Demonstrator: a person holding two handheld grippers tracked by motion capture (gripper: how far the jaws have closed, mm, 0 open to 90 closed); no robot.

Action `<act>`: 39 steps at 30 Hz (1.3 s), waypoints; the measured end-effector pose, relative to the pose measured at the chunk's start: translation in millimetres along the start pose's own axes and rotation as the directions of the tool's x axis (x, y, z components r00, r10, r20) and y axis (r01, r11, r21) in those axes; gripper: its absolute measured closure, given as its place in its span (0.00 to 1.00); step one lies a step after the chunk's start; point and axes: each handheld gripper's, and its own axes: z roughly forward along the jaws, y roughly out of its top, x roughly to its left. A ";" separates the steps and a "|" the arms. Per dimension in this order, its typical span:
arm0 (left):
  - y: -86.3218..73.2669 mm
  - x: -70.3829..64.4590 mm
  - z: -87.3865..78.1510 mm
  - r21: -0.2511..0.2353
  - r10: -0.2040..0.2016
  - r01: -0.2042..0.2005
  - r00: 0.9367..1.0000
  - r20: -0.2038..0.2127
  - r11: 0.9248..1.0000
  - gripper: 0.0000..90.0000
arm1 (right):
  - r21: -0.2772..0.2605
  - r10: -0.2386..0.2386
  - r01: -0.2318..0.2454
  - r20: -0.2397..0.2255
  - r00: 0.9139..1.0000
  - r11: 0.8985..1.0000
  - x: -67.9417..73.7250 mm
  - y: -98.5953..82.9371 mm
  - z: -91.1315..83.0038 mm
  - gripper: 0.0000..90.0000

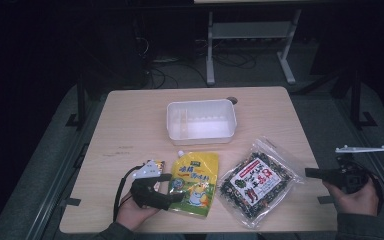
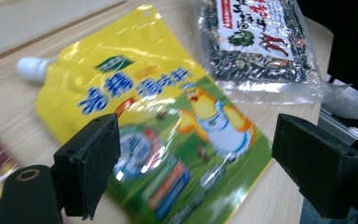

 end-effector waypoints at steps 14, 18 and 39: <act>52.8 -11.7 65.3 0.102 0.074 -0.086 0.991 0.115 0.991 0.18 | -0.056 -0.166 0.163 -0.058 0.984 0.985 39.1 45.0 -42.4 1.00; 65.4 -9.6 81.1 0.097 0.077 -0.092 0.986 0.150 0.991 0.19 | -0.054 -0.212 0.208 -0.069 0.975 0.977 51.5 54.0 -48.2 1.00; 90.7 9.7 134.2 0.118 -0.076 0.030 0.910 0.407 0.993 0.42 | -0.086 -0.304 0.292 -0.192 0.933 0.952 75.2 78.2 -57.8 1.00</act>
